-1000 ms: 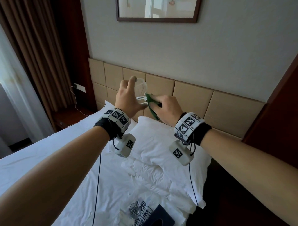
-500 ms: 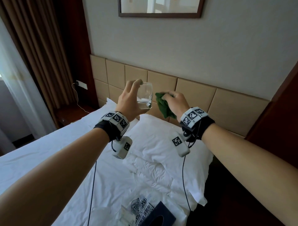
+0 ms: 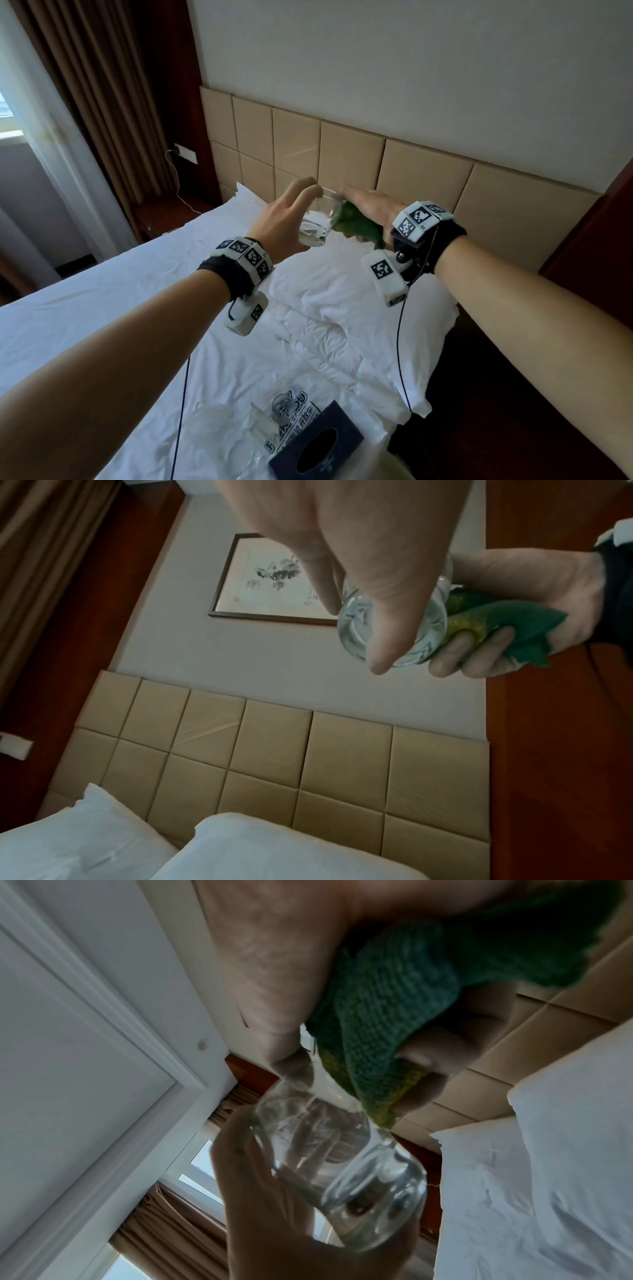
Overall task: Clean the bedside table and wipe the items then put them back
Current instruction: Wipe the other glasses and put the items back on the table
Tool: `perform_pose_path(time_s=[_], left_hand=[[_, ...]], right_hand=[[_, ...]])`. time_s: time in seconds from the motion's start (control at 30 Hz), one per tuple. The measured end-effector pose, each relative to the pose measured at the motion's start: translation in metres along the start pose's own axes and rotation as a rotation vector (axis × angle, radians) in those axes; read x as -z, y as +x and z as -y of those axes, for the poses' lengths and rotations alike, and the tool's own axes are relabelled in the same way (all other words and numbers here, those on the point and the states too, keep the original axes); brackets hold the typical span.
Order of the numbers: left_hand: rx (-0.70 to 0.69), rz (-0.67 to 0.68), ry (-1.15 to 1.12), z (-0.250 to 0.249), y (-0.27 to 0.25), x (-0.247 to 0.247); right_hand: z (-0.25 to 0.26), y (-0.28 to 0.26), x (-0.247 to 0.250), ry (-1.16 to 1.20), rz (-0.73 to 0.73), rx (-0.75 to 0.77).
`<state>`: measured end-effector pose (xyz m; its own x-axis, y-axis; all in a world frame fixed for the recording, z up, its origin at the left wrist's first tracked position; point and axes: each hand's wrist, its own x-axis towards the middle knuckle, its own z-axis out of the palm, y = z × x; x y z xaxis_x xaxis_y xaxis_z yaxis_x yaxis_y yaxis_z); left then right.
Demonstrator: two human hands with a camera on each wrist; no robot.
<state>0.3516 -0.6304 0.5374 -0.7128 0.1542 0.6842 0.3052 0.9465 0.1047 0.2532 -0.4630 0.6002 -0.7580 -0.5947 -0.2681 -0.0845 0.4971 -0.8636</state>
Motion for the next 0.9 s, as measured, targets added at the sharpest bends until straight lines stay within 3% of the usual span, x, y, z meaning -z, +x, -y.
perform_pose_path(time_s=[0.27, 0.37, 0.63, 0.7, 0.77, 0.9], left_hand=[[0.112, 0.221, -0.009, -0.012, -0.019, -0.059], [0.230, 0.287, -0.061, -0.010, -0.035, -0.077], [0.714, 0.207, -0.327, -0.008, -0.081, -0.122], [0.913, 0.292, -0.363, -0.005, -0.091, -0.131], [1.069, 0.459, -0.348, 0.001, -0.102, -0.141], [1.180, 0.681, -0.332, 0.018, -0.131, -0.175]], right_hand=[[-0.058, 0.034, -0.002, -0.081, 0.005, -0.155], [-0.082, 0.049, -0.007, -0.156, -0.016, -0.146], [-0.151, 0.080, -0.045, -0.393, 0.027, -0.080], [-0.168, 0.090, -0.058, -0.424, 0.079, -0.088], [-0.185, 0.099, -0.072, -0.445, 0.121, -0.089], [-0.220, 0.118, -0.103, -0.479, 0.195, -0.112]])
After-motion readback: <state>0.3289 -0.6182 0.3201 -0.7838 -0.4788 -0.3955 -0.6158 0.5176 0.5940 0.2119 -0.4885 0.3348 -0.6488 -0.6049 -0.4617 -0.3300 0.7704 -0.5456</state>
